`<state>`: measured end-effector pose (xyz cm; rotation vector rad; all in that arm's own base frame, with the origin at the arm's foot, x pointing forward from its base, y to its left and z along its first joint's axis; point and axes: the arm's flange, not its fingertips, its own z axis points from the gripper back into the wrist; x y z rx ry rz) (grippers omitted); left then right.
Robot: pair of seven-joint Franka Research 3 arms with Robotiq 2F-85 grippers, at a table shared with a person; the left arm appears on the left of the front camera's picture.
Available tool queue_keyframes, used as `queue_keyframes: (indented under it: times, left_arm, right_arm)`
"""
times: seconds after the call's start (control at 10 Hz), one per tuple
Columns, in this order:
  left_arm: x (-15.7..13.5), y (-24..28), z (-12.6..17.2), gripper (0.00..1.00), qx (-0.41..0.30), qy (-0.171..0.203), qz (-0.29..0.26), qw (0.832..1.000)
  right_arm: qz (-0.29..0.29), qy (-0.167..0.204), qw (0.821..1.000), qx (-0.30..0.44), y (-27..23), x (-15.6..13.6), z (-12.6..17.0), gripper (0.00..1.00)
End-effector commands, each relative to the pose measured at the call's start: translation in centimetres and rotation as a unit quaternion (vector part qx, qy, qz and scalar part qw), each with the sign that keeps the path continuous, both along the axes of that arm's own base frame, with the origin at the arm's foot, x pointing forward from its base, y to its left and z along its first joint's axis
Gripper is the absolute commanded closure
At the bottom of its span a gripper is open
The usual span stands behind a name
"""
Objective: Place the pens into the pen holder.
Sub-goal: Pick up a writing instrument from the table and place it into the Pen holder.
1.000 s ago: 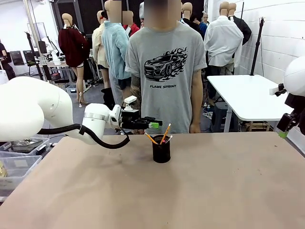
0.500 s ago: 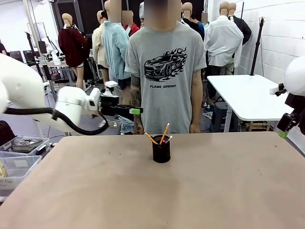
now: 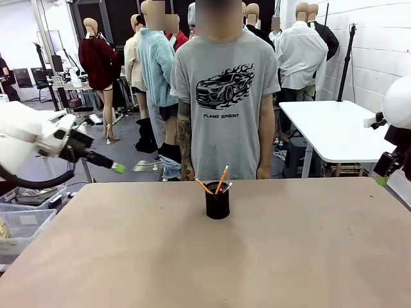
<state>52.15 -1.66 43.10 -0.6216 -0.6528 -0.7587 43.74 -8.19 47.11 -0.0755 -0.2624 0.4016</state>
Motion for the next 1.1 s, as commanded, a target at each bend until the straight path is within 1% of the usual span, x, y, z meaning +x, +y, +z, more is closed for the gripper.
queue_keyframes:
  times: [0.0, 0.1, 0.2, 0.3, 0.4, 0.5, 0.6, 1.0]
  left_arm:
    - [-3.1, 1.7, 0.9, 0.43, 0.047, 0.046, 0.101, 0.993]
    - [-4.4, 3.6, 0.8, 0.43, 0.065, 0.044, 0.167, 0.983]
    - [-5.8, 4.9, 0.3, 0.43, 0.087, 0.047, 0.199, 0.975]
    - [-7.5, 6.2, 0.2, 0.43, 0.122, 0.073, 0.21, 0.967]
    - [-9.0, 6.9, 0.2, 0.43, 0.149, 0.08, 0.213, 0.962]
    - [-9.6, 6.9, -0.2, 0.43, 0.141, 0.058, 0.199, 0.968]
    - [-7.1, 7.1, -1.0, 0.43, 0.122, 0.053, 0.213, 0.968]
    - [-7.1, 7.1, -1.0, 0.43, 0.122, 0.053, 0.213, 0.968]
  right_arm:
    - [-0.008, 0.003, 1.0, -0.01, 0.3, 0.0, -0.2, 0.0]
    - [-0.008, 0.003, 1.0, -0.01, 0.3, 0.0, -0.2, 0.0]
    - [-0.008, 0.003, 1.0, -0.01, 0.3, 0.0, -0.2, 0.0]
    - [-0.008, 0.003, 1.0, -0.01, 0.3, 0.0, -0.2, 0.0]
    - [-0.008, 0.003, 1.0, -0.01, 0.3, 0.0, -0.2, 0.0]
    - [-0.008, 0.003, 1.0, -0.01, 0.3, 0.0, -0.2, 0.0]
    - [-0.008, 0.003, 1.0, -0.01, 0.3, 0.0, -0.2, 0.0]
    - [-0.008, 0.003, 1.0, -0.01, 0.3, 0.0, -0.2, 0.0]
